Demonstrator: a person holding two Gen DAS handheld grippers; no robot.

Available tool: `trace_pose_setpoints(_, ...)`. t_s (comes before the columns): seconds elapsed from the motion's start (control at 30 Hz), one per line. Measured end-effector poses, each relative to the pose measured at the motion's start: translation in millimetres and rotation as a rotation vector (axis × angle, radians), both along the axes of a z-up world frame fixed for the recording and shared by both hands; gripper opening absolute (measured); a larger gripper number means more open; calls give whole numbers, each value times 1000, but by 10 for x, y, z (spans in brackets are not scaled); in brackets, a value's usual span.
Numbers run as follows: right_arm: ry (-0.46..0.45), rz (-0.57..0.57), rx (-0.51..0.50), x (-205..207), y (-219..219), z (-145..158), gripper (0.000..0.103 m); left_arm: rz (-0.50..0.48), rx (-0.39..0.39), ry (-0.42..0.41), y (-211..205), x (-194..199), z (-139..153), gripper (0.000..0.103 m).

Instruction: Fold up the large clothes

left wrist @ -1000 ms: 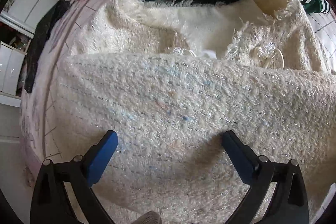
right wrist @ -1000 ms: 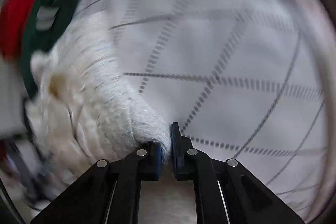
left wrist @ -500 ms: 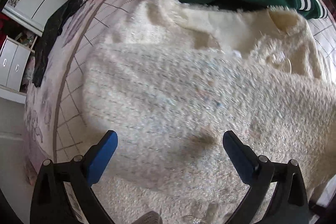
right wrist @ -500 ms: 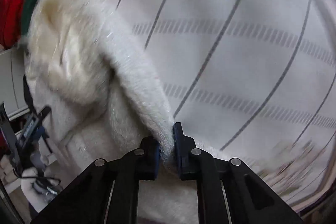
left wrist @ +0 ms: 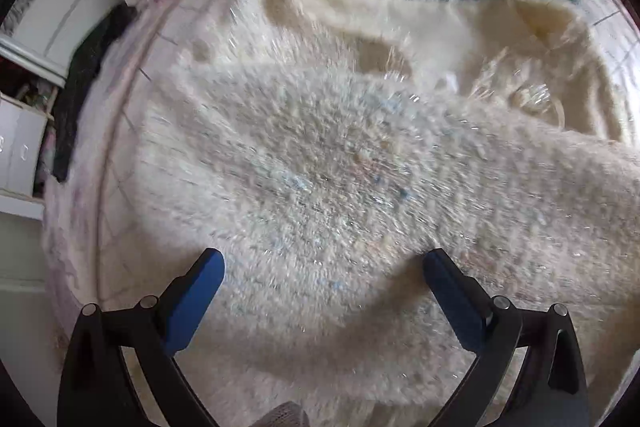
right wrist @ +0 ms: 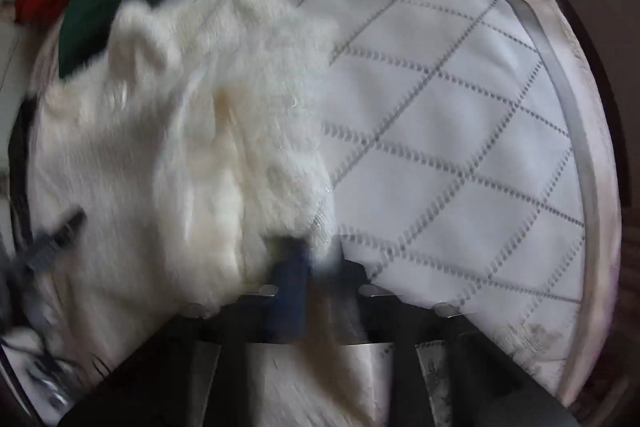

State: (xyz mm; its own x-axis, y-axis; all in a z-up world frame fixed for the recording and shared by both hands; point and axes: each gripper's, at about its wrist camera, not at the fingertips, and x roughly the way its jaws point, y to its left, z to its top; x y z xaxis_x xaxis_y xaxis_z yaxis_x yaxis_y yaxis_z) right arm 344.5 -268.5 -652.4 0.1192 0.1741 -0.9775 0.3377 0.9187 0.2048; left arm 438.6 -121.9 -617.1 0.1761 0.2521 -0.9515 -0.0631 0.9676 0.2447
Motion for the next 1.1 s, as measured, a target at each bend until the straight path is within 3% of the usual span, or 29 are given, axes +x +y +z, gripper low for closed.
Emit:
trace_pose_setpoints(0.07, 73, -107, 61, 42, -162, -131, 12, 22, -22, 1, 41, 28, -3, 103)
trace_pose_setpoints(0.17, 113, -86, 29, 55, -119, 55, 28, 42, -39, -11, 127, 47, 118, 103)
trace_pose_setpoints(0.33, 3, -133, 28, 91, -46, 724, 44, 76, -95, -52, 278, 211, 372, 103)
trace_pose_setpoints(0.43, -66, -136, 97, 424, -68, 972, 52, 61, -149, -66, 259, 441, 414, 103)
trace_pose_setpoints(0.6, -102, -50, 202, 1074, 62, 710, 52, -37, -290, -34, -20, 948, 253, 102)
trace_pose_setpoints(0.87, -72, 7, 152, 1750, 142, 295, 52, -276, -282, -26, -615, 1291, 33, 98)
trace_pose_setpoints(0.93, -64, 17, 148, 1829, 122, 233, 52, -322, -283, -1, -735, 1303, -53, 66)
trace_pose_setpoints(0.97, -58, 26, 148, 1868, 121, 196, 52, -333, -275, 3, -793, 1291, -63, 65)
trace_pose_setpoints(1.0, -46, 37, 149, 1903, 120, 151, 52, -356, -265, -18, -832, 1269, -45, 51)
trace_pose_setpoints(1.03, -33, 53, 155, 1941, 131, 93, 56, -379, -270, -25, -859, 1249, -27, 24)
trace_pose_setpoints(1.1, -6, 86, 173, 2014, 167, -28, 63, -403, -253, -44, -918, 1185, 39, 10)
